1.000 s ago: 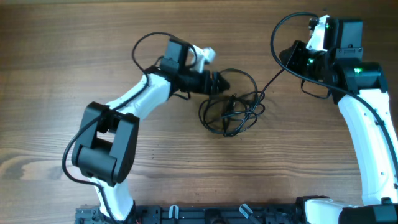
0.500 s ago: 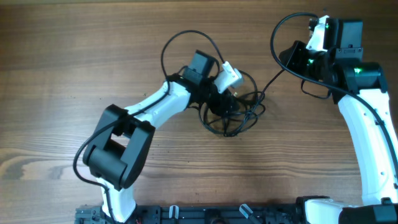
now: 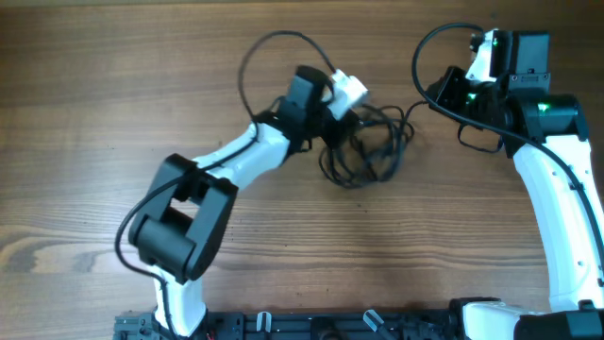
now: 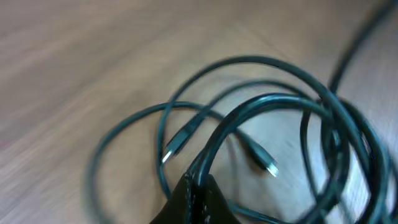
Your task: Untangle cables
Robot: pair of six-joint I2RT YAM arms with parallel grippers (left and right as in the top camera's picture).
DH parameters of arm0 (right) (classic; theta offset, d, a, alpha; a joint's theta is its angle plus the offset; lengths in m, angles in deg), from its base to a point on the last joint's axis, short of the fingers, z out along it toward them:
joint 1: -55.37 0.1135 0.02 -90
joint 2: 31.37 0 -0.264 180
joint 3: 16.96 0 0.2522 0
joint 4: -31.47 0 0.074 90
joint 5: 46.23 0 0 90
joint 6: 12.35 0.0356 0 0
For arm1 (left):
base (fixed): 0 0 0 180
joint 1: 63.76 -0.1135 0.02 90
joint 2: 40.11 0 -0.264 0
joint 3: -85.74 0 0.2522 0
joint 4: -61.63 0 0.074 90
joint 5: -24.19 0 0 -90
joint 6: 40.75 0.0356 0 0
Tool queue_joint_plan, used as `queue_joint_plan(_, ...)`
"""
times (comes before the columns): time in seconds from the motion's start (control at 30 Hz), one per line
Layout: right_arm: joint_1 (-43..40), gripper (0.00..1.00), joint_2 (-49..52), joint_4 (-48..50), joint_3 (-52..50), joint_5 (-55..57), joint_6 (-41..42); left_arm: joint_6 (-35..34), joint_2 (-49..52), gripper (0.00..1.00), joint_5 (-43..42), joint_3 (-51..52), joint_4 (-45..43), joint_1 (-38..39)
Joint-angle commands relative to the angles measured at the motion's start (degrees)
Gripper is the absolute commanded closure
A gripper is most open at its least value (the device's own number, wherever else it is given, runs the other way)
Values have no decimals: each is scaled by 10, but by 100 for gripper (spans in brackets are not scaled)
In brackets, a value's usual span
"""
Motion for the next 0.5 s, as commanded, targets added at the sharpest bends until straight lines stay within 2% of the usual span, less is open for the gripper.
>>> queue_joint_plan(0.0, -4, 96, -9, -4, 16, 28, 25, -189, -106, 96, 41, -5, -9, -45)
queue_joint_plan(0.07, -12, 96, -9, -9, 16, 28, 29, -251, -158, 96, 42, -5, 0, -66)
queue_joint_plan(0.13, -27, 96, -9, -18, 16, 28, 33, -285, -203, 96, 56, -5, 12, -85)
queue_joint_plan(0.33, -92, 96, -2, -36, 12, 26, 25, -285, -287, 96, 146, -5, 75, -150)
queue_joint_plan(0.47, -134, 96, 37, -57, 12, 26, -12, -285, -301, 96, 184, -5, 144, -237)
